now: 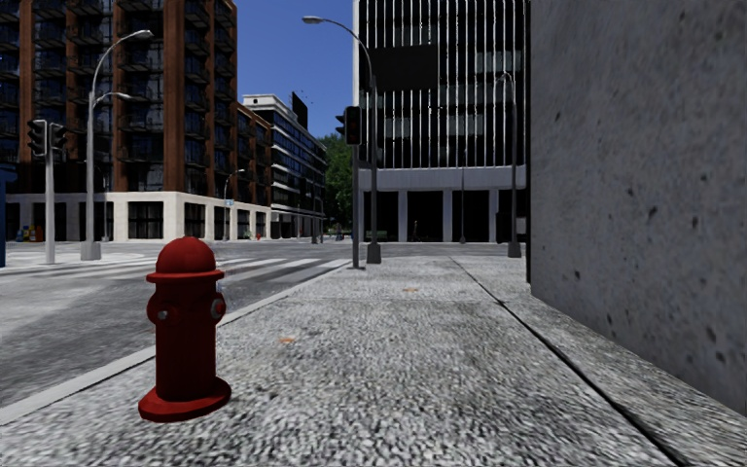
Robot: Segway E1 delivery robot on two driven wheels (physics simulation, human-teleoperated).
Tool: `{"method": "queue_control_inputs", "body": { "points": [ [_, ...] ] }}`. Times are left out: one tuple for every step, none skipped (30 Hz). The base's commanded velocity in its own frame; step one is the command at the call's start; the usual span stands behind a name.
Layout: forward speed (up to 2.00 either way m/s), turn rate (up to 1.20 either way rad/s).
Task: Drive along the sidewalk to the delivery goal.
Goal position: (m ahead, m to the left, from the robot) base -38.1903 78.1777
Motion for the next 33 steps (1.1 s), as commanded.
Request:
{"method": "queue_control_inputs", "body": {
  "points": [
    [2.00, -0.04],
    [2.00, -0.04],
    [2.00, -0.07],
    [2.00, -0.07],
    [2.00, 0.00],
    [2.00, 0.00],
    [2.00, 0.00],
    [2.00, 0.00],
    [2.00, 0.00],
    [2.00, 0.00],
    [2.00, 0.00],
    [2.00, 0.00],
    [2.00, 0.00],
    [2.00, 0.00],
    [2.00, 0.00],
    [2.00, 0.00],
    [2.00, 0.00],
    [2.00, 0.00],
    [2.00, 0.00],
    [2.00, 0.00],
    [2.00, 0.00],
    [2.00, 0.00],
    [2.00, 0.00],
    [2.00, 0.00],
    [2.00, 0.00],
    [2.00, 0.00],
    [2.00, 0.00],
    [2.00, 0.00],
    [2.00, 0.00],
    [2.00, 0.00],
    [2.00, 0.00],
    [2.00, 0.00],
    [2.00, 0.00]
  ]
}}
